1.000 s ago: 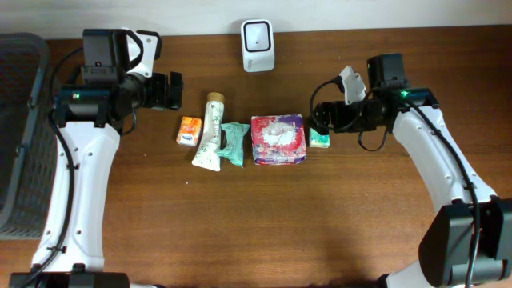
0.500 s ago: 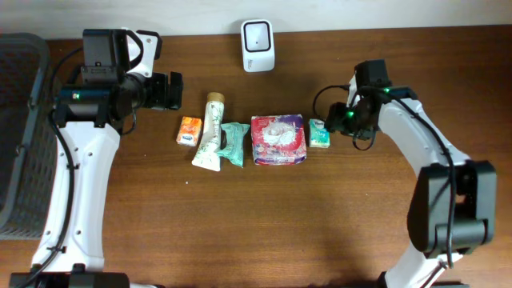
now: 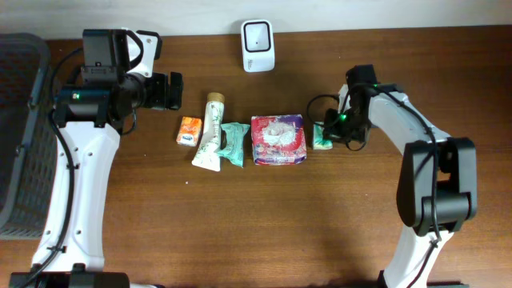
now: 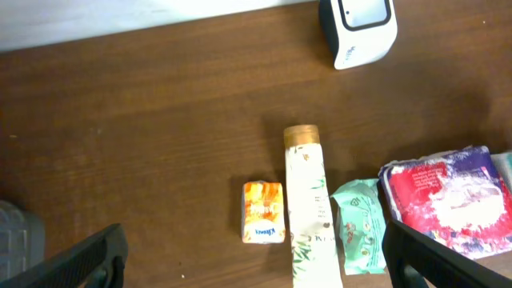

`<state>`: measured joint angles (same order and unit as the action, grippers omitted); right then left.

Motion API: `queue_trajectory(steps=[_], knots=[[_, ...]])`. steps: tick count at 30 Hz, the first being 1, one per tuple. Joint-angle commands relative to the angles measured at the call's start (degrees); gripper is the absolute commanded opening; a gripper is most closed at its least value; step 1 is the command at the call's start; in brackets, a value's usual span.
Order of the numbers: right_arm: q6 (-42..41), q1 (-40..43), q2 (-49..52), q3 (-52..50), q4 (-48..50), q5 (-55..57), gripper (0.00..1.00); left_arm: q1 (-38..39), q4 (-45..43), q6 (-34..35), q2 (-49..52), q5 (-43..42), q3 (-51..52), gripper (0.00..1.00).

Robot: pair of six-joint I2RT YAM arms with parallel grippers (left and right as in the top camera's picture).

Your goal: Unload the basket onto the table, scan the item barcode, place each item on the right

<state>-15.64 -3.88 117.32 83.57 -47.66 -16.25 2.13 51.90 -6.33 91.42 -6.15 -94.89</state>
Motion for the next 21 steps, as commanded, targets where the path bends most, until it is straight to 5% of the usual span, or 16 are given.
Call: queue_trajectory(steps=[1,6,13,17,21], knots=[[0.1,0.2,-2.6,9.0,-9.0,16.0,0.04,-0.1,0.0,0.5,-0.2,0.0,-0.5,0.99],[-14.5,0.1,-2.4,11.2,-22.5,49.7,0.04,-0.1,0.0,0.5,-0.2,0.0,-0.5,0.99],[-14.5,-1.7,0.3,2.8,-19.1,46.1,0.06,-0.1,0.0,0.5,-0.2,0.0,-0.5,0.99],[-13.3,-6.5,1.8,2.6,-16.3,46.0,0.17,-0.1,0.0,0.5,-0.2,0.0,-0.5,0.99],[-13.3,-12.4,2.0,2.6,-14.0,44.7,0.41,-0.1,0.0,0.5,-0.2,0.0,-0.5,0.99]])
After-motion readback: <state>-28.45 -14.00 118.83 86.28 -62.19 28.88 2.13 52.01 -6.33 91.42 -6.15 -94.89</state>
